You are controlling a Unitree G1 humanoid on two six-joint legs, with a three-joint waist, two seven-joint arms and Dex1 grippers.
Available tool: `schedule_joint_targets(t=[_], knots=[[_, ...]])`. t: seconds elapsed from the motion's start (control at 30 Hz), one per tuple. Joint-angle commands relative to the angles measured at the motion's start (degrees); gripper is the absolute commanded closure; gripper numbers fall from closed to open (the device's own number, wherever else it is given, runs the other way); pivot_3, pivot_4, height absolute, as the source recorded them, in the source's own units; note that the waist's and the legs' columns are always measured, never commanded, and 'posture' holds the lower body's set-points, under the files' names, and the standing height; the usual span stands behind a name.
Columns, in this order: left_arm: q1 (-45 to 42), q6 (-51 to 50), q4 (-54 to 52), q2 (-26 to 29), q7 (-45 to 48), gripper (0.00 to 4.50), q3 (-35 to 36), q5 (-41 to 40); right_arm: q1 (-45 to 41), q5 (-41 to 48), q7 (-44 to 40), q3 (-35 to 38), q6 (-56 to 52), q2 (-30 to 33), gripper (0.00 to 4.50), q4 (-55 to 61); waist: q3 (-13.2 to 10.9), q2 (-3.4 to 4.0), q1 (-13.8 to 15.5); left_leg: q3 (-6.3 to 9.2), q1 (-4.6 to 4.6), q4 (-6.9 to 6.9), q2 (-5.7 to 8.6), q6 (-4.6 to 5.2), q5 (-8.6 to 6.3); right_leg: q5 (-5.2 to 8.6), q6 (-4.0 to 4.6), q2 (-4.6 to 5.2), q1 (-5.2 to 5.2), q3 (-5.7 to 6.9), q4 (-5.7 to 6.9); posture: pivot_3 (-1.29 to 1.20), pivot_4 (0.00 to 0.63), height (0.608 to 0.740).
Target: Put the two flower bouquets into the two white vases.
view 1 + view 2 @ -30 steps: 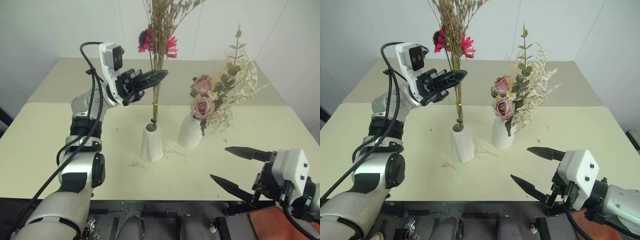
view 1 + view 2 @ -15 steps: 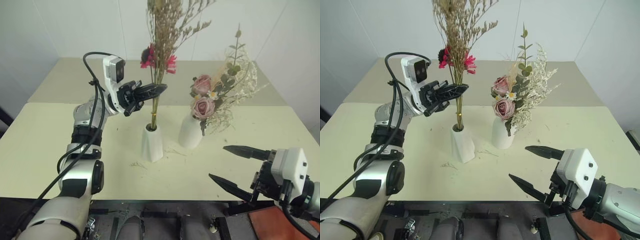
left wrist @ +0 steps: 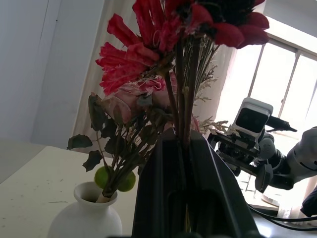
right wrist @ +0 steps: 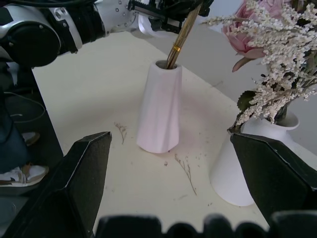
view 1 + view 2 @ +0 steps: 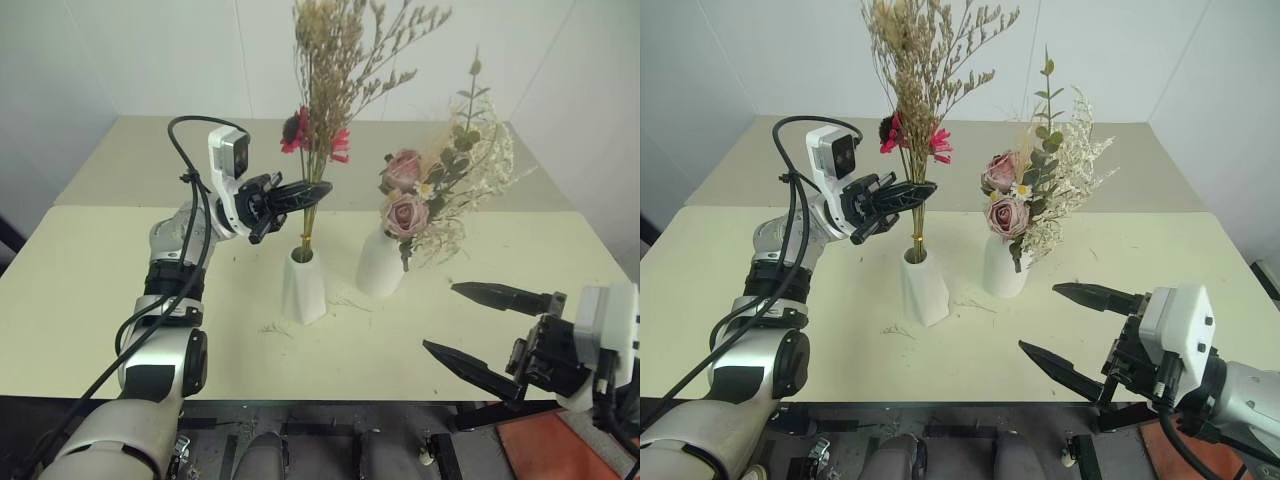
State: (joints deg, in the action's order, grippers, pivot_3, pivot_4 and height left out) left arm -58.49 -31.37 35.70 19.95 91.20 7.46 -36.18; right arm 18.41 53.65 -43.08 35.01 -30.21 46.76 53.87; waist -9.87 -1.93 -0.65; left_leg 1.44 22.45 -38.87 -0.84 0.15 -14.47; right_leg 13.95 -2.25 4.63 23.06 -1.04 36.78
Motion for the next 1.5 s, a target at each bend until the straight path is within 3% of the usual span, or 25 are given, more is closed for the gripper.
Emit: schedule_joint_targets(t=[0.03, 0.1, 0.53, 0.67, 0.77, 0.97, 1.13, 1.37, 1.5], knots=[[-0.3, -0.1, -1.8, 0.4, 0.4, 4.08, 0.2, -0.7, -0.1, 0.8, 0.4, 1.6, 0.8, 0.7, 0.00, 0.4, 0.0, 0.00, 0.0, 0.00, 0.00, 0.00, 0.00, 0.00, 0.00, 0.00, 0.00, 0.00, 0.00, 0.00, 0.00, 0.00, 0.150, 0.740], [-0.3, -0.5, -1.5, 0.6, 1.0, 3.81, -0.1, -0.7, -0.1, 0.9, 0.5, 1.5, 0.9, 0.8, 0.00, 0.3, 0.0, 0.00, 0.0, 0.00, 0.00, 0.00, 0.00, 0.00, 0.00, 0.00, 0.00, 0.00, 0.00, 0.00, 0.00, 0.00, 0.150, 0.740], [4.1, 1.5, -6.7, 7.7, 1.3, 0.02, -5.7, -2.2, -0.2, -0.9, -0.1, 0.3, 1.5, 1.0, 0.00, -0.3, 0.0, 0.00, 0.0, 0.00, -0.02, 0.00, -0.02, 0.00, 0.00, 0.00, 0.00, 0.00, 0.00, -0.02, 0.02, 0.00, 0.150, 0.740], [6.7, 4.9, -10.1, 13.9, 1.3, 0.02, -11.7, -2.1, -0.8, -1.8, -0.5, -0.6, 1.7, 0.9, 0.00, -1.0, 0.0, 0.01, -0.1, 0.00, -0.01, 0.01, -0.03, 0.00, 0.00, 0.00, 0.00, -0.01, 0.02, -0.02, 0.01, 0.00, 0.150, 0.740], [6.8, 6.5, -11.3, 15.4, 1.3, 0.02, -13.6, -1.2, -1.8, -2.8, -0.7, -1.7, 1.8, 1.0, 0.00, -2.0, 0.0, 0.01, 0.0, -0.01, -0.03, 0.00, -0.04, 0.00, 0.00, 0.00, 0.01, -0.01, 0.00, -0.05, 0.02, 0.00, 0.150, 0.740], [5.7, 3.9, -12.4, 18.5, 1.2, 0.02, -10.9, 0.9, -2.7, -4.4, -1.1, -2.5, 1.9, 0.9, 0.00, -2.9, 0.0, 0.01, 0.5, -0.01, 0.00, -0.01, -0.03, 0.01, 0.00, 0.00, 0.01, -0.02, 0.02, -0.02, 0.00, 0.00, 0.150, 0.740], [10.3, 2.6, -14.7, 28.8, 1.3, 0.02, -10.6, -3.1, -0.7, -4.8, -1.9, -0.8, 1.7, 0.7, 0.00, -3.1, 0.0, 0.05, -0.4, -0.02, -0.02, 0.03, -0.13, 0.03, -0.02, 0.02, 0.04, -0.12, 0.13, -0.14, 0.03, 0.00, 0.150, 0.740], [20.5, 2.4, -21.3, 42.6, 1.3, 0.02, -5.9, -7.9, 2.9, -5.0, -6.1, 6.6, 1.4, 1.4, 0.00, -7.0, 0.0, 0.05, 0.1, -0.05, -0.08, 0.04, -0.17, 0.04, -0.03, 0.03, 0.05, -0.10, 0.05, -0.10, 0.06, 0.00, 0.150, 0.740], [25.9, 0.9, -22.8, 46.4, 1.3, 0.02, -0.9, -10.0, 6.9, -5.6, -11.9, 13.8, 1.7, 2.2, 0.00, -10.7, 0.0, 0.06, 0.6, -0.07, -0.04, 0.05, -0.17, 0.05, -0.03, 0.04, 0.07, -0.07, 0.07, -0.06, 0.01, 0.00, 0.150, 0.740]])
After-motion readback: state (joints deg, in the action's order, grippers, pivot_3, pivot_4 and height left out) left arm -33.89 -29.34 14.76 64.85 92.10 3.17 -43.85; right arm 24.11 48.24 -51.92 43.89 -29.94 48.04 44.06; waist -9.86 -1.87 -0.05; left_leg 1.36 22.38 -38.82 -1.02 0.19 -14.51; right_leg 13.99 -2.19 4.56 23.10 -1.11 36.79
